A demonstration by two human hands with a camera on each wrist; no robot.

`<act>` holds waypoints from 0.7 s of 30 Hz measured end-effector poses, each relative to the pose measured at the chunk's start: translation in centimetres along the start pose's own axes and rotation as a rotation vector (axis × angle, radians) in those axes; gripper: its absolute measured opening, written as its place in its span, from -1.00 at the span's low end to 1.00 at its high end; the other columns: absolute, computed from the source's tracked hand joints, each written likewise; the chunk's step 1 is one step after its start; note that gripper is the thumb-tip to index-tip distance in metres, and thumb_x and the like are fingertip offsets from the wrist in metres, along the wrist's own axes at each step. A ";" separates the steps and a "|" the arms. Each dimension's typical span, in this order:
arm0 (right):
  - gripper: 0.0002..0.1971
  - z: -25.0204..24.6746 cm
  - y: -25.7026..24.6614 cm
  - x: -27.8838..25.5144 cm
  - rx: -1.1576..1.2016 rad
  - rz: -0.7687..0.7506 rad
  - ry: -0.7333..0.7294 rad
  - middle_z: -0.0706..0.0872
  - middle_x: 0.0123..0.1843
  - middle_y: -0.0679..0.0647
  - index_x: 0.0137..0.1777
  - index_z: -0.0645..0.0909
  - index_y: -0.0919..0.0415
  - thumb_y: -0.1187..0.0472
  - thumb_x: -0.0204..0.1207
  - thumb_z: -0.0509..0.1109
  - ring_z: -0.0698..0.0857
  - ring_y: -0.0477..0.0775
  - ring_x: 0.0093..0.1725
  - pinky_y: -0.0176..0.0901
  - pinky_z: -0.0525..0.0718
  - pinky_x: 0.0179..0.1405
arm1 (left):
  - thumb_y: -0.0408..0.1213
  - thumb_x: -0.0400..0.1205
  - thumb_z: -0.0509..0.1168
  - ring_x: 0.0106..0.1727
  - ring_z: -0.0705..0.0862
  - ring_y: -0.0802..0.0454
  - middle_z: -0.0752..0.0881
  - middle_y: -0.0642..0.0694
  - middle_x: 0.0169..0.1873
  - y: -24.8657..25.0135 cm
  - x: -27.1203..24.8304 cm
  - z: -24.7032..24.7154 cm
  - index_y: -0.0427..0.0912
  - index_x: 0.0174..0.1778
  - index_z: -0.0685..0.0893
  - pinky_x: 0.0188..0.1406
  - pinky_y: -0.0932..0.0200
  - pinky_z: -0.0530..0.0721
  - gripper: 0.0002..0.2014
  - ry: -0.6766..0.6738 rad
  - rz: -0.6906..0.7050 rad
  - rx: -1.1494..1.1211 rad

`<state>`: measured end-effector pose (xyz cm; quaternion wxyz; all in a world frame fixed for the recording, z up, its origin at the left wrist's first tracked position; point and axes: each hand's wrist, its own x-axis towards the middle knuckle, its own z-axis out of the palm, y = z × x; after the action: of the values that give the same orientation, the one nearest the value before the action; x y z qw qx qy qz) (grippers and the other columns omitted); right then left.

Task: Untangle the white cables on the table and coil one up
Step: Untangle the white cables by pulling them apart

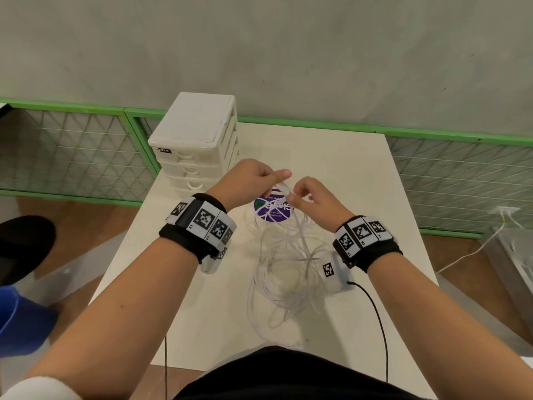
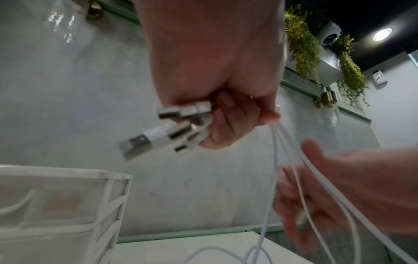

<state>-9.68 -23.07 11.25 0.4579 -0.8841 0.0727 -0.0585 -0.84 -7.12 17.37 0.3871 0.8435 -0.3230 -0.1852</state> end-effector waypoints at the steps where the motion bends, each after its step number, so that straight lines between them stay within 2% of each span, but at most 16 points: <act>1: -0.81 0.1 0.1 -0.4 0.038 0.030 -0.053 0.55 -0.18 -0.05 -0.19 0.52 0.08 0.03 0.53 0.40 0.54 -0.22 -0.19 -0.37 0.47 -0.15 | 0.09 0.63 0.29 -0.76 0.27 0.19 0.27 0.11 -0.83 0.1 -0.1 -0.3 -0.22 -0.56 0.52 -0.69 0.47 0.26 -0.46 0.025 0.011 -0.026; 3: -0.83 0.6 -0.2 -1.1 0.101 0.064 -0.149 0.62 -0.20 -0.04 -0.11 0.57 0.22 0.12 0.51 0.44 0.57 -0.33 -0.26 -0.53 0.48 -0.19 | 0.04 0.63 0.31 -0.77 0.30 0.20 0.28 0.10 -0.78 0.5 -0.3 -0.5 -0.22 -0.56 0.49 -0.68 0.51 0.27 -0.48 0.047 0.037 -0.067; 4: -0.87 1.1 -0.1 -1.1 0.127 0.073 -0.160 0.66 -0.15 -0.02 -0.08 0.60 0.17 0.14 0.49 0.46 0.61 -0.27 -0.20 -0.50 0.52 -0.11 | 0.02 0.64 0.31 -0.77 0.29 0.20 0.27 0.07 -0.75 0.7 -0.4 -0.6 -0.22 -0.57 0.47 -0.71 0.52 0.27 -0.48 0.051 0.050 -0.088; 5: -0.92 1.6 -0.1 -1.0 0.133 0.090 -0.168 0.70 -0.07 0.00 -0.07 0.63 0.05 0.16 0.48 0.47 0.65 -0.18 -0.08 -0.38 0.56 0.01 | 0.01 0.64 0.31 -0.78 0.26 0.19 0.26 0.06 -0.74 1.0 -0.5 -0.6 -0.21 -0.57 0.45 -0.73 0.50 0.26 -0.48 0.056 0.065 -0.113; 7: -0.81 2.4 0.1 -0.6 0.142 0.156 -0.206 0.72 0.11 0.02 -0.10 0.64 -0.14 0.24 0.49 0.42 0.67 -0.01 0.14 -0.14 0.57 0.21 | 0.01 0.65 0.31 -0.77 0.20 0.18 0.26 0.03 -0.72 1.8 -0.7 -0.7 -0.19 -0.58 0.43 -0.77 0.44 0.25 -0.48 0.085 0.101 -0.162; 9: -0.79 3.0 0.3 -0.3 0.108 0.240 -0.263 0.71 0.18 0.06 -0.06 0.69 -0.10 0.28 0.52 0.37 0.65 0.06 0.22 -0.07 0.54 0.31 | -0.02 0.65 0.31 -0.76 0.18 0.15 0.27 -0.08 -0.67 2.5 -0.9 -0.9 -0.20 -0.59 0.41 -0.76 0.46 0.27 -0.47 0.135 0.142 -0.218; 12: -0.81 3.0 1.8 -0.4 -0.067 0.317 -0.353 0.70 0.24 0.03 0.08 0.72 -0.03 0.17 0.51 0.38 0.62 0.03 0.25 -0.08 0.49 0.33 | -0.13 0.68 0.30 -0.72 0.19 0.14 0.28 -0.10 -0.65 3.0 -1.0 -1.8 -0.22 -0.61 0.37 -0.61 0.57 0.37 -0.47 0.271 0.184 -0.363; 15: -0.79 2.4 3.0 -0.8 -0.090 0.410 -0.284 0.72 0.22 0.08 0.12 0.70 0.04 0.13 0.53 0.35 0.63 0.08 0.28 -0.04 0.50 0.35 | -0.14 0.67 0.33 -0.63 0.21 0.08 0.28 -0.13 -0.62 2.4 -0.9 -2.6 -0.19 -0.62 0.37 -0.53 0.36 0.37 -0.47 0.399 0.183 -0.487; 16: -0.72 2.1 3.2 -0.7 -0.140 0.424 -0.269 0.69 0.28 0.12 0.22 0.66 0.08 0.09 0.56 0.31 0.61 0.13 0.31 0.00 0.48 0.38 | -0.13 0.67 0.33 -0.61 0.21 0.06 0.28 -0.14 -0.61 2.2 -0.9 -2.7 -0.18 -0.62 0.36 -0.55 0.31 0.34 -0.46 0.428 0.177 -0.505; 18: -0.54 1.3 3.5 -0.3 -0.291 0.464 -0.214 0.54 0.44 0.19 0.47 0.45 0.15 0.04 0.60 0.25 0.51 0.20 0.41 0.01 0.43 0.43 | -0.14 0.68 0.31 -0.60 0.20 0.05 0.29 -0.14 -0.60 2.0 -1.0 -2.5 -0.21 -0.60 0.34 -0.60 0.31 0.30 -0.47 0.477 0.170 -0.534; 21: -0.12 0.0 3.4 0.4 -0.234 0.559 0.058 0.13 0.67 0.22 0.66 -0.04 0.23 -0.10 0.53 0.36 0.29 0.22 0.58 0.06 0.31 0.51 | -0.15 0.69 0.30 -0.60 0.21 0.07 0.31 -0.07 -0.65 2.1 -1.2 -2.4 -0.20 -0.60 0.33 -0.61 0.38 0.32 -0.47 0.574 0.173 -0.569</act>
<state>-9.51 -25.07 8.47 0.3488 -0.8746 0.3325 0.0533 -1.18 -6.08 20.54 0.6934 0.6899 -0.2078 0.0089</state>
